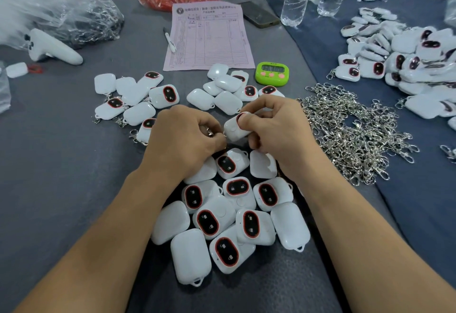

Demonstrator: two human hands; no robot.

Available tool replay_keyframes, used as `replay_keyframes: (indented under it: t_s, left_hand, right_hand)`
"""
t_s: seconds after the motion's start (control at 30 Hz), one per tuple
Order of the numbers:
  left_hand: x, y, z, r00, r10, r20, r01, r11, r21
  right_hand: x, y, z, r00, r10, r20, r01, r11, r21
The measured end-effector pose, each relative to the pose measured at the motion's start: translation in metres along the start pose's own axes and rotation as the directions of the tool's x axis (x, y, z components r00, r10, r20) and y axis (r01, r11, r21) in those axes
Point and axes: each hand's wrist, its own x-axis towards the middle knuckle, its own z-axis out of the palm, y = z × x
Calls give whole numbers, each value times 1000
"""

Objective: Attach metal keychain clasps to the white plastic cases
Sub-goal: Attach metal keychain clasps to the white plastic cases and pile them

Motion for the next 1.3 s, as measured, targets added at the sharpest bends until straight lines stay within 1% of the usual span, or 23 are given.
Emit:
replay_keyframes:
  t_s: [0.1, 0.17, 0.27, 0.37, 0.5, 0.63, 0.73, 0.83, 0.9, 0.97, 1.07, 1.1, 1.13, 1.2, 1.23, 1.3]
  left_hand:
    - [2, -1, -2, 999, 27, -29, -31, 992, -126]
    - [4, -3, -4, 1000, 26, 12, -23, 975, -221]
    - [7, -5, -6, 996, 7, 92, 30, 918, -395]
    - [10, -4, -8, 996, 1, 94, 48, 854, -517]
    - [10, -3, -9, 995, 16, 97, 40, 832, -553]
    - [8, 1, -9, 995, -15, 103, 72, 816, -573]
    - [8, 0, -11, 987, -51, 151, 128, 819, -559]
    - [8, -1, -14, 969, -63, 240, 174, 861, -477]
    - [7, 0, -14, 961, -73, 268, 188, 882, -432]
    - [8, 1, -14, 964, -84, 253, 182, 901, -394]
    - [7, 3, -16, 980, -61, 191, 120, 941, -318]
    - [7, 3, -16, 985, -46, 165, 100, 937, -335]
    - [7, 4, -17, 990, -39, 137, 91, 913, -397]
    - [6, 5, -17, 992, -72, 108, 121, 818, -562]
    - [6, 6, -16, 989, -95, 116, 147, 773, -617]
    - [6, 8, -13, 979, -122, 164, 201, 717, -667]
  right_hand:
    - [1, -3, -3, 996, 86, 2, -86, 988, 131]
    - [2, -5, -5, 990, 141, 27, -144, 962, 234]
    - [1, -6, -6, 975, 204, 89, -222, 915, 337]
    - [1, -7, -8, 959, 244, 142, -282, 858, 429]
    - [0, -8, -8, 948, 270, 167, -317, 827, 464]
    - [-1, -9, -9, 948, 262, 181, -317, 827, 464]
    - [-2, -11, -9, 956, 225, 189, -286, 857, 429]
    - [-3, -12, -8, 973, 171, 154, -214, 916, 339]
    - [-4, -13, -7, 981, 143, 128, -177, 933, 315]
    - [-4, -14, -5, 985, 134, 112, -164, 931, 326]
    - [-5, -14, -3, 984, 147, 101, -174, 920, 352]
    - [-5, -14, -1, 982, 159, 104, -187, 910, 369]
    - [-5, -15, 0, 979, 169, 111, -200, 896, 398]
    - [-6, -16, 2, 979, 167, 117, -202, 867, 456]
    - [-6, -16, 2, 981, 157, 118, -194, 861, 471]
    - [-5, -17, 3, 979, 150, 136, -198, 844, 498]
